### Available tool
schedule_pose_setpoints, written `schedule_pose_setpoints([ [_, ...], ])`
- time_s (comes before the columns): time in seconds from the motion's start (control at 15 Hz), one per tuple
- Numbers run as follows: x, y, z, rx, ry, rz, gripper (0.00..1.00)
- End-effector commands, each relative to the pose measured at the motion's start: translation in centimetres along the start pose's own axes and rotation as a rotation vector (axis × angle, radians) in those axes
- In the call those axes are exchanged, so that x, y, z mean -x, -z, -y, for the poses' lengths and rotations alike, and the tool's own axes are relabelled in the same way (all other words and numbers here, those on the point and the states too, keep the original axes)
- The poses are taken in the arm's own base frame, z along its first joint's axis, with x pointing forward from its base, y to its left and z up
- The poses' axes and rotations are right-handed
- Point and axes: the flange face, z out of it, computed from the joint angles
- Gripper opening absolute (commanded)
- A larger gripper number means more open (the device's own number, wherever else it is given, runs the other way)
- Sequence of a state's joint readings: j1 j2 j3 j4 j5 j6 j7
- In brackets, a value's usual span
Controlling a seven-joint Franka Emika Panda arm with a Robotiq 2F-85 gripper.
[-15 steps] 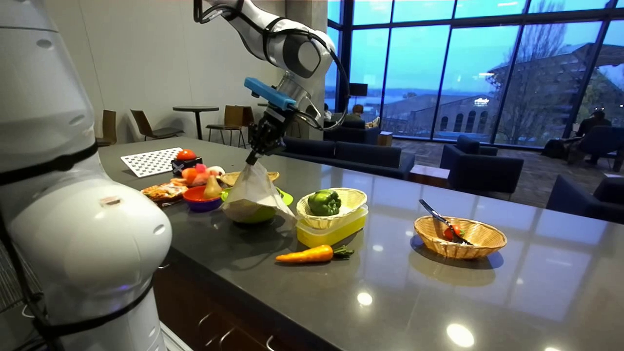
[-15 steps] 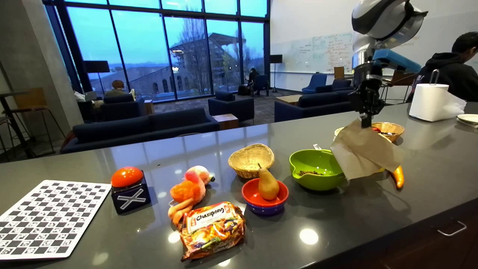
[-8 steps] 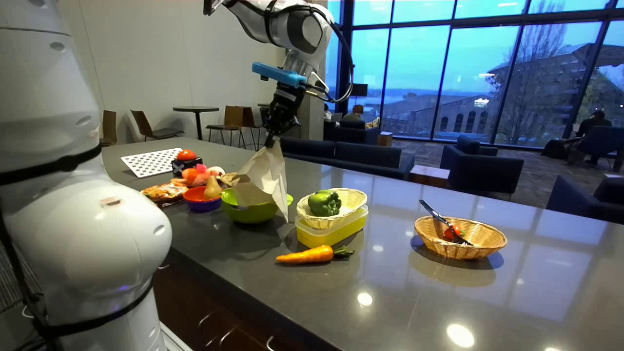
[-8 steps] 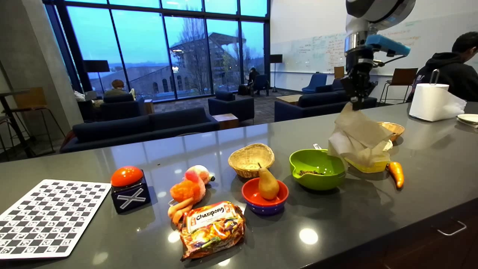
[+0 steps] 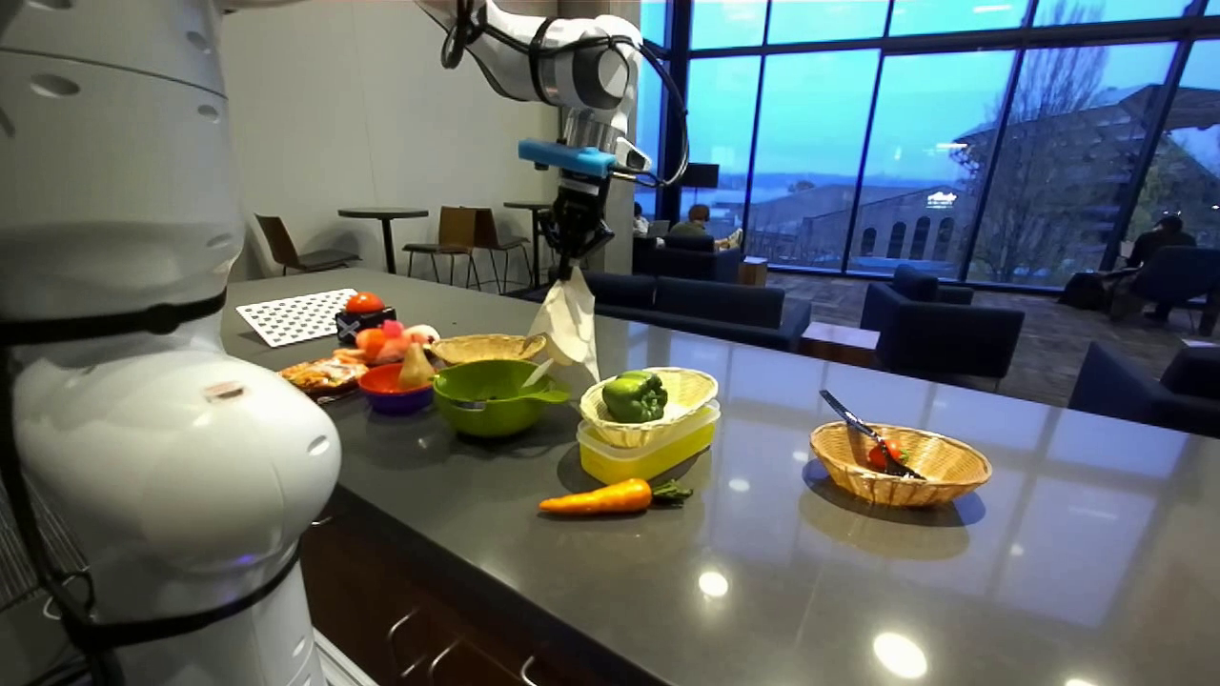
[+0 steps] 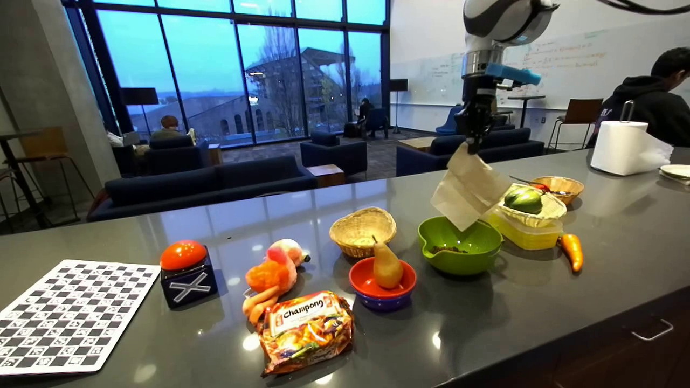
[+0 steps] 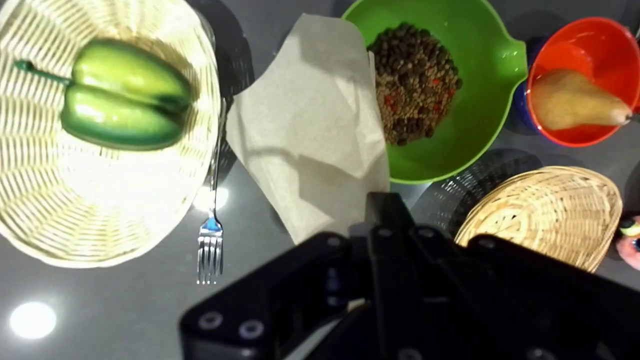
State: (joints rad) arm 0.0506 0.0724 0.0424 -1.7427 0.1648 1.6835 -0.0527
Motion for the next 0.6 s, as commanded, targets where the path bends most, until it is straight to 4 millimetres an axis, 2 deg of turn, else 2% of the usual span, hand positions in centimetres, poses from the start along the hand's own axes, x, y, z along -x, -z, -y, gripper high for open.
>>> schedule_pose_setpoints([
  [0.0, -4.3, -0.4, 1.1, 0.097, 0.036, -0.042, 0.0],
  [0.2, -6.6, -0.7, 1.6, 0.176, 0.063, -0.062, 0.0],
  [0.53, -9.0, -1.1, 1.6, 0.209, 0.084, -0.063, 0.0],
])
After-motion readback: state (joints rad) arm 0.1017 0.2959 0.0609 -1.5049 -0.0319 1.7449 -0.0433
